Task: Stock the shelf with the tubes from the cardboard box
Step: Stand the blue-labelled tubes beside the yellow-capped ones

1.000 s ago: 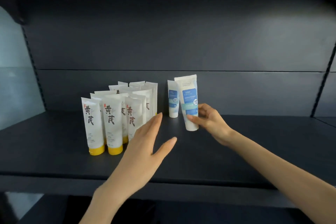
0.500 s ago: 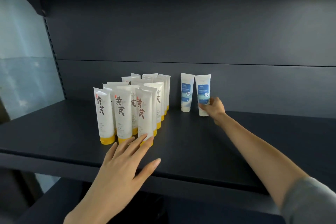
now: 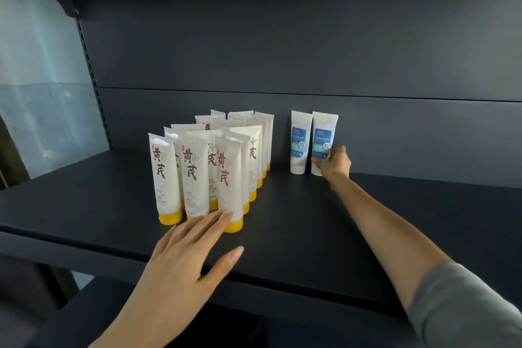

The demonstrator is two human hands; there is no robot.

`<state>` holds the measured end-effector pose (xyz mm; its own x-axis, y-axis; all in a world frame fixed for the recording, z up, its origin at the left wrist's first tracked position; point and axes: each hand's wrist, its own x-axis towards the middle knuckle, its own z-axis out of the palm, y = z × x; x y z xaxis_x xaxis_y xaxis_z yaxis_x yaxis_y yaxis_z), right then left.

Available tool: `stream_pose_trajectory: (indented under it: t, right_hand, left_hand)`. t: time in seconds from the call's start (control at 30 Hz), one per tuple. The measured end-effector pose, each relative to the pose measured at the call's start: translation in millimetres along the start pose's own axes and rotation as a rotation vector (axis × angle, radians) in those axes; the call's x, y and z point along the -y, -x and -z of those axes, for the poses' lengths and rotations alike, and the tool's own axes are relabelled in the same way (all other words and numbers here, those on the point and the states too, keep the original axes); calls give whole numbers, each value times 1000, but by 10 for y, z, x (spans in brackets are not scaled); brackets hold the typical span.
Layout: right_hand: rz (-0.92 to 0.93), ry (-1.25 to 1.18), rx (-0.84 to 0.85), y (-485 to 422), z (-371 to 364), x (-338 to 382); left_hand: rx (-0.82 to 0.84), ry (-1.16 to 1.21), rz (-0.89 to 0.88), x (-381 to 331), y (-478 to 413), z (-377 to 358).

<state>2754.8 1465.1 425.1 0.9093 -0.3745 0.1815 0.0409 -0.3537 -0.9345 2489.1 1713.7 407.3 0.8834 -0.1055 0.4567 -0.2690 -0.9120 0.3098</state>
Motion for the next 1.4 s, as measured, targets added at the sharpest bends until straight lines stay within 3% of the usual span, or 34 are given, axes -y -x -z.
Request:
stream_pose_trajectory:
  t: [0.43,0.73,0.87,1.03,1.4]
  right_hand:
    - [34,94,47,62,184,18]
    - [338,757,131,917,906,196]
    - [415,887,90,1528,1270,130]
    - [353,980,14,2342,1700,-28]
    - [20,1067,-174,3563,2694,-575]
  left_hand:
    - [4,-30,-7,108,-5,68]
    - [14,59,-104,98,-21,127]
    - [56,32,-106,58,34,163]
    - [76,23,-190,-58,85,153]
    - [176,63,-389,-659,235,-204]
